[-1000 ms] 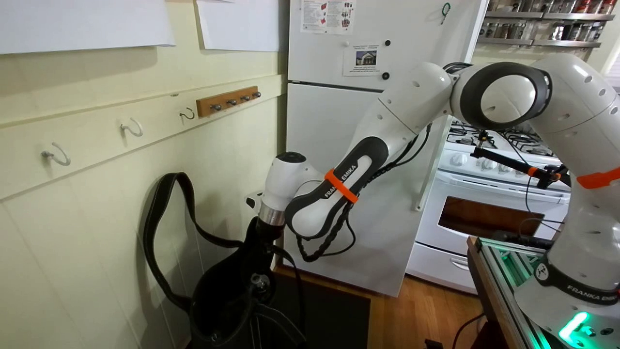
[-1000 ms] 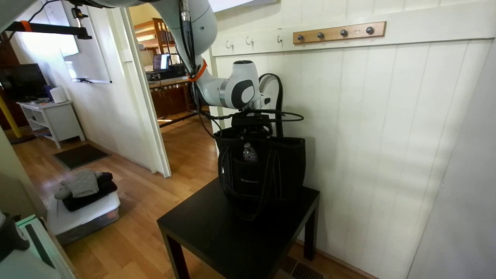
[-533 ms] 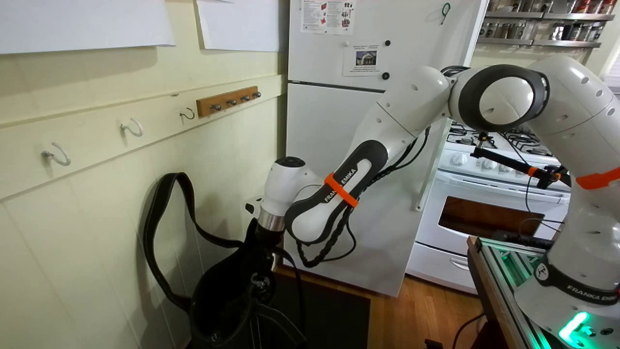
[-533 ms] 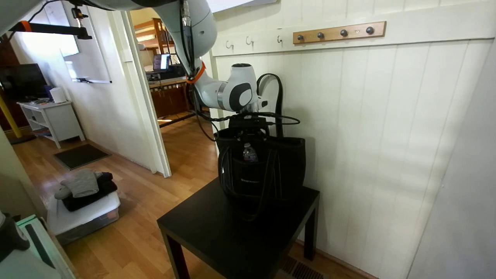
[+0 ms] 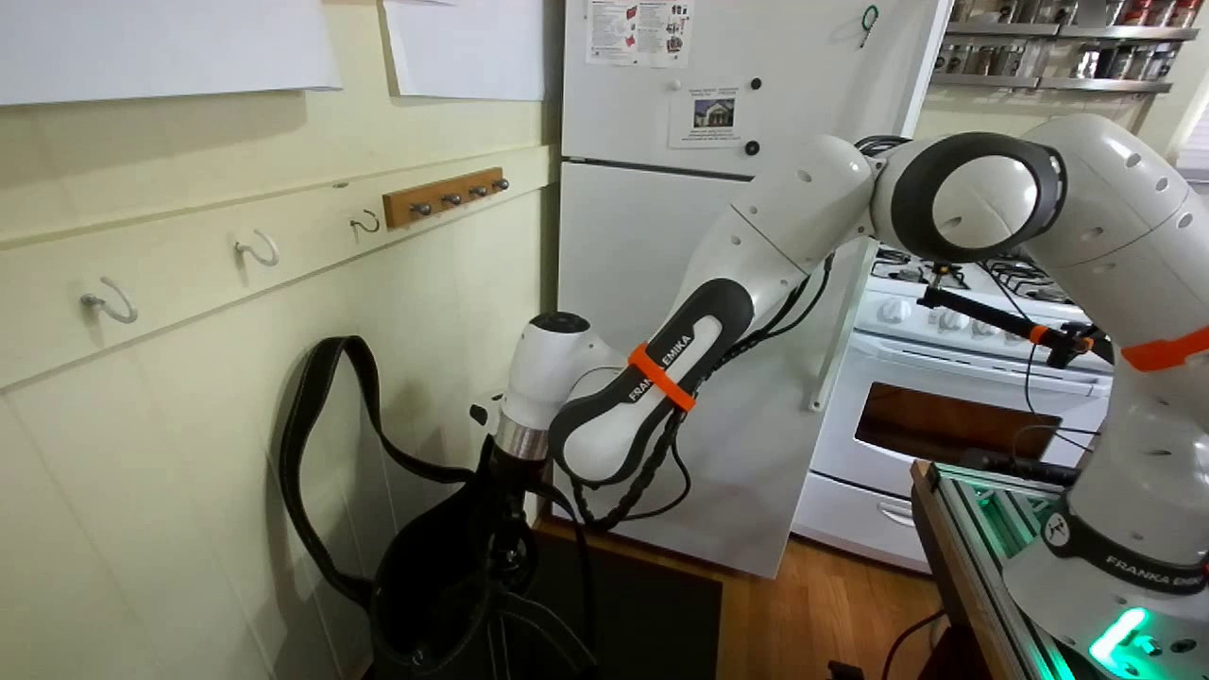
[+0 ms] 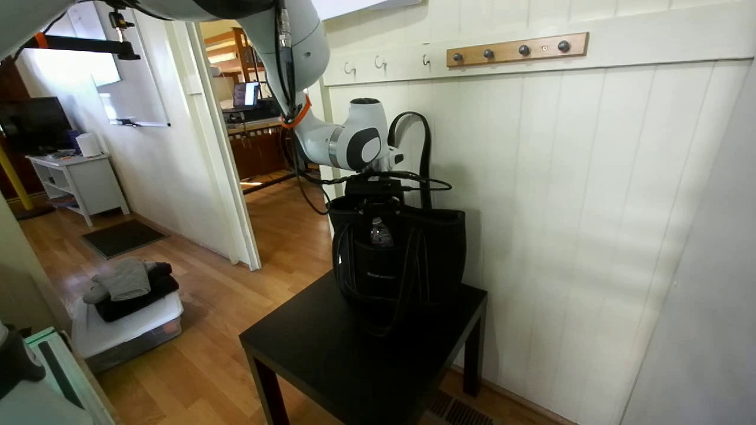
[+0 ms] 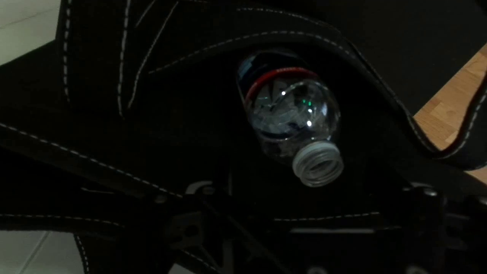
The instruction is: Pick up the bottles and put them inside the bag
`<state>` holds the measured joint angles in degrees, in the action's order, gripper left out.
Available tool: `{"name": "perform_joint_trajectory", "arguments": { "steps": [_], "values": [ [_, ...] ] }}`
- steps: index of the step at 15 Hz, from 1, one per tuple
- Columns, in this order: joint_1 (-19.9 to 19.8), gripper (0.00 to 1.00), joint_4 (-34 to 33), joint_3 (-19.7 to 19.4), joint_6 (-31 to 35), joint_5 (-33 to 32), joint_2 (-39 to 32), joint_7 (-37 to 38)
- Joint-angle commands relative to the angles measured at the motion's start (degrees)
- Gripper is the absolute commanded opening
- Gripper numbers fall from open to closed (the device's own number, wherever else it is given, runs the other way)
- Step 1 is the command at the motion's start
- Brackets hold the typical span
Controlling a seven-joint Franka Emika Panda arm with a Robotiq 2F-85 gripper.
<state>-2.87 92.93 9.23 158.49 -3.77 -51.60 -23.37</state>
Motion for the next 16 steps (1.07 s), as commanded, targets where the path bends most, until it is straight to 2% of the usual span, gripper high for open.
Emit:
{"name": "perform_joint_trajectory", "arguments": {
  "steps": [1,8,11,12,13,16],
  "values": [
    [0.20,0.58,-2.00,0.23,-1.83,-0.54,-1.42,1.10],
    [0.73,0.06,-1.33,-0.32,-1.75,-0.91,-0.77,1.50],
    [0.88,0.08,-0.80,-0.68,-1.77,-0.78,0.08,2.19],
    [0.75,0.12,-0.77,-0.68,-1.83,-0.73,0.21,2.24],
    [0.61,0.08,-0.64,-0.57,-1.56,-0.66,0.34,2.27],
    [0.39,0.08,1.09,-0.27,-0.77,-0.70,2.13,2.16]
  ]
}}
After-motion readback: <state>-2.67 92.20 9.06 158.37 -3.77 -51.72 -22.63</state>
